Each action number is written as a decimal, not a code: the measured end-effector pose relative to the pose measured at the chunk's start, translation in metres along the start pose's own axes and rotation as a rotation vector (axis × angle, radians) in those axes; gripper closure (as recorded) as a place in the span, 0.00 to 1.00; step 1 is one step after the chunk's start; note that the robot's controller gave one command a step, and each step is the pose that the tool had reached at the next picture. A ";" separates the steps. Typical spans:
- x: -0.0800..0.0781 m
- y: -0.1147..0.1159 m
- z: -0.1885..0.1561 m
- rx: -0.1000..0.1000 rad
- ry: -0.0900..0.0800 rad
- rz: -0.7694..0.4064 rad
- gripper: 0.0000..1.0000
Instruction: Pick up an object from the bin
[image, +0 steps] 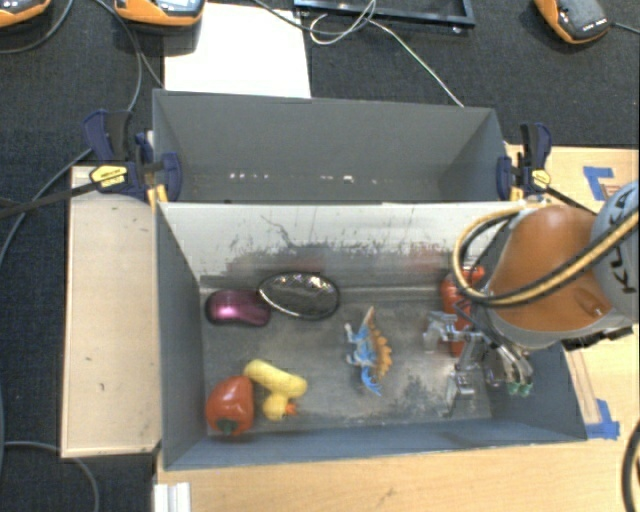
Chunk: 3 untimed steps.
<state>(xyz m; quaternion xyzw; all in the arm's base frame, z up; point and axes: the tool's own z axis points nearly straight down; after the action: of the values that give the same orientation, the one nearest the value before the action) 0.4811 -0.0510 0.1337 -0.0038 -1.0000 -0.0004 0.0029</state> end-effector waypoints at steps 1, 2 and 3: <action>-0.002 0.000 -0.004 0.001 -0.008 -0.003 0.00; -0.027 -0.005 0.065 0.000 0.003 -0.014 0.00; -0.100 0.041 -0.029 0.002 -0.018 -0.178 0.00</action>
Offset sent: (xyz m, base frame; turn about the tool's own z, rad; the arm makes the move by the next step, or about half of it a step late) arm 0.0277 -0.0055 -0.0637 -0.0220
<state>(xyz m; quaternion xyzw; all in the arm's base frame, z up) 0.5820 -0.0110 0.1617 0.0849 -0.9964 0.0003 -0.0063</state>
